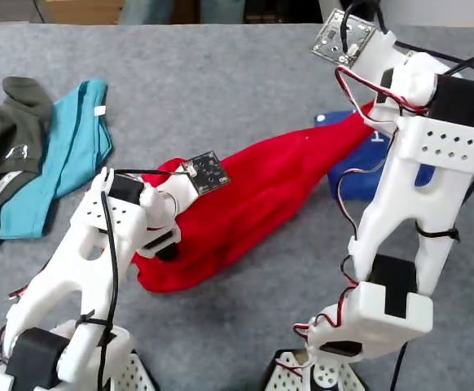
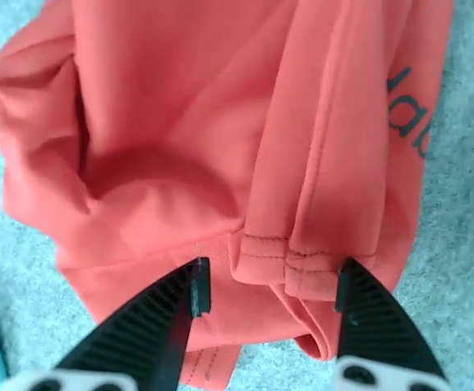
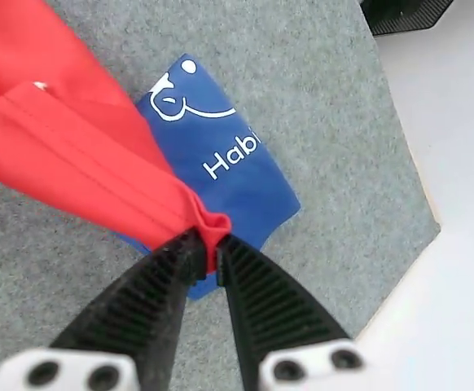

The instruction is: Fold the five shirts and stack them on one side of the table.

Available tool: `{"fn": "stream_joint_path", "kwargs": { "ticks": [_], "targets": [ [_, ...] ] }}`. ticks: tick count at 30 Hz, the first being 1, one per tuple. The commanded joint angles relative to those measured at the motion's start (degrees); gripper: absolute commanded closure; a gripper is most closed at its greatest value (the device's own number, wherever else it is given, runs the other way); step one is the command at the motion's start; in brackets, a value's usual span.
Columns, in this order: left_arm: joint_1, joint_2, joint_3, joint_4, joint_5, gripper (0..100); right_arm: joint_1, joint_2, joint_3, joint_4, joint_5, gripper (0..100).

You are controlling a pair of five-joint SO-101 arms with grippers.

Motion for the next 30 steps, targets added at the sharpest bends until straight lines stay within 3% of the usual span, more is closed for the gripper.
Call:
{"fn": "stream_joint_path", "kwargs": {
  "ticks": [1,10,16,26,30],
  "targets": [
    [0.0,-0.5,1.3,-0.8,-1.8,73,-0.6,-2.5,-1.3,-1.1,0.7,98.4],
    [1.4,1.2,2.9,-0.8,-2.5,75,-0.6,-2.5,-1.3,-1.1,0.7,98.4],
    [8.7,0.9,2.9,-0.7,5.3,95,-0.5,-2.5,-1.3,-1.1,0.7,98.4],
    [9.5,0.8,2.8,-0.4,8.3,93,-0.3,-2.5,-1.4,-1.2,0.7,98.4],
    [7.9,0.8,2.8,-0.8,8.1,81,-0.4,-2.5,-1.4,-1.2,0.7,98.4]
  ]
}}
